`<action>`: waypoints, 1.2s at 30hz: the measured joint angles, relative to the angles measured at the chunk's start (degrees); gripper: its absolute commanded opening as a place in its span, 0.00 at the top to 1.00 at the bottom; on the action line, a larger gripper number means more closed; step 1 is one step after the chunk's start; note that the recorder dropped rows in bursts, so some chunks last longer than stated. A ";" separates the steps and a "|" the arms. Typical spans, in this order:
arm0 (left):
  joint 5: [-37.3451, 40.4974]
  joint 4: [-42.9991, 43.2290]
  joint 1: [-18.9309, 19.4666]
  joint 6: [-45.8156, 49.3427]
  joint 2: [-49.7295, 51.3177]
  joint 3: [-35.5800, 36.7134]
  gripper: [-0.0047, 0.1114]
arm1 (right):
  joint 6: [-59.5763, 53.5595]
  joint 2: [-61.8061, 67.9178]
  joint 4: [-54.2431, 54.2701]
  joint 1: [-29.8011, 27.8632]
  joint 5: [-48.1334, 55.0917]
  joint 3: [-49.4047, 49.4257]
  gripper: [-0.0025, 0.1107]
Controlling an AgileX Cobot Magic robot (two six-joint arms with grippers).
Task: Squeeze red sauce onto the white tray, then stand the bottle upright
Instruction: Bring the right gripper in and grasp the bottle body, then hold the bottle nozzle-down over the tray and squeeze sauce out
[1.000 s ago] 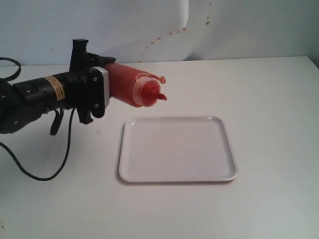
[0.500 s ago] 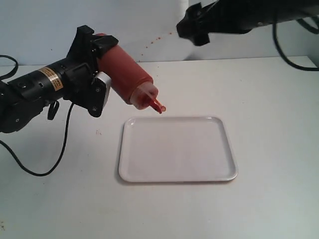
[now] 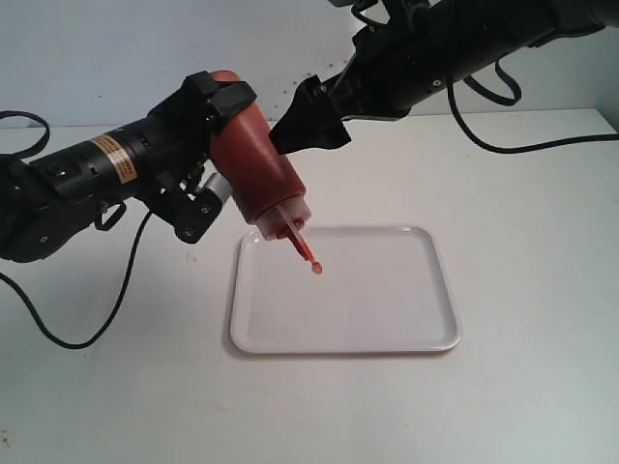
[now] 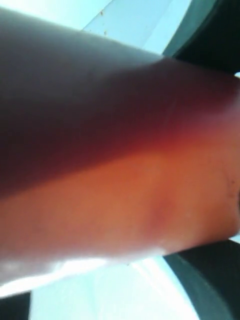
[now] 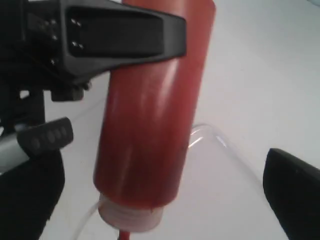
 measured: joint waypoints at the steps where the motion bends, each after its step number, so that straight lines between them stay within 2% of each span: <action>1: 0.00 0.00 -0.79 0.76 0.00 0.00 0.96 | -0.50 0.11 0.53 0.00 0.26 -0.04 0.06; 6: -0.26 0.76 -3.20 2.49 0.00 -1.44 0.96 | -1.30 1.29 1.19 0.00 0.52 -0.14 0.06; 15: -0.40 0.51 -3.20 2.81 0.00 -4.13 0.96 | -1.63 1.52 2.89 0.00 -1.83 -0.14 0.06; 33: -0.06 -0.49 -3.20 3.27 0.00 -4.63 0.96 | -1.86 7.13 3.26 1.81 -7.84 -0.14 0.07; 36: -0.06 -0.49 -3.20 3.27 0.00 -4.63 0.96 | -3.67 7.13 5.16 1.81 -7.94 -0.14 0.13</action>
